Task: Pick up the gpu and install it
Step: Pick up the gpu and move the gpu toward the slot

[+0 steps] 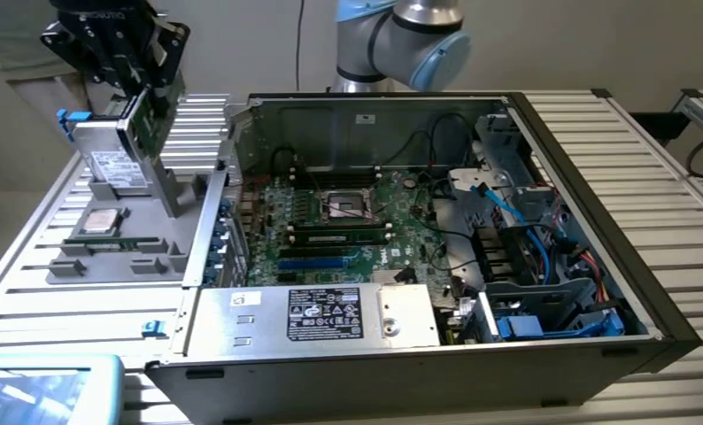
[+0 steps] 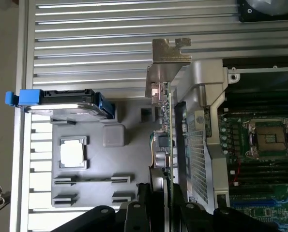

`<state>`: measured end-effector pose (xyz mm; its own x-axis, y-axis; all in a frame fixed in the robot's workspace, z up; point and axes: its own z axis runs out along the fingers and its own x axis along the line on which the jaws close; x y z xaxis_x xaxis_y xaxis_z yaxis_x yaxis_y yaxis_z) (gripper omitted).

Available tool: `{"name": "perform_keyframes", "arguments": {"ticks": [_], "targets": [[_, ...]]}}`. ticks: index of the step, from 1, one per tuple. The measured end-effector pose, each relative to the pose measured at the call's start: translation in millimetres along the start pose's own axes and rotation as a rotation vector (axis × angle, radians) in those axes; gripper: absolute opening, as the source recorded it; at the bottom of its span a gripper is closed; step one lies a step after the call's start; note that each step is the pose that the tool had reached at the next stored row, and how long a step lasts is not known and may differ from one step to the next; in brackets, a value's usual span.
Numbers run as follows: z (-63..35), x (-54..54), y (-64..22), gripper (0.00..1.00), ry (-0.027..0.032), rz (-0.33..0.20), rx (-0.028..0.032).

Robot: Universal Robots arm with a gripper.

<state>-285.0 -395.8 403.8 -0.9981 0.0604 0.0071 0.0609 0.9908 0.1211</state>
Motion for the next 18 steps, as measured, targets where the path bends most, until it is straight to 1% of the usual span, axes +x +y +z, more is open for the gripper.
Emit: {"name": "perform_keyframes", "arguments": {"ticks": [2,6,10,12,14,18], "targets": [[-6.5,-7.0,0.7,0.29,0.0048,0.001,0.0003],[-17.7,-23.6,1.6,0.29,0.0121,0.002,0.0007],[-23.1,-38.7,2.1,0.29,0.0258,0.003,0.0016],[-24.9,-47.1,2.4,0.29,0.0308,0.004,0.0019],[-25.8,-56.3,2.8,0.29,0.033,0.004,0.002],[-26.1,-74.3,3.7,0.29,0.0331,0.004,0.002]]}}
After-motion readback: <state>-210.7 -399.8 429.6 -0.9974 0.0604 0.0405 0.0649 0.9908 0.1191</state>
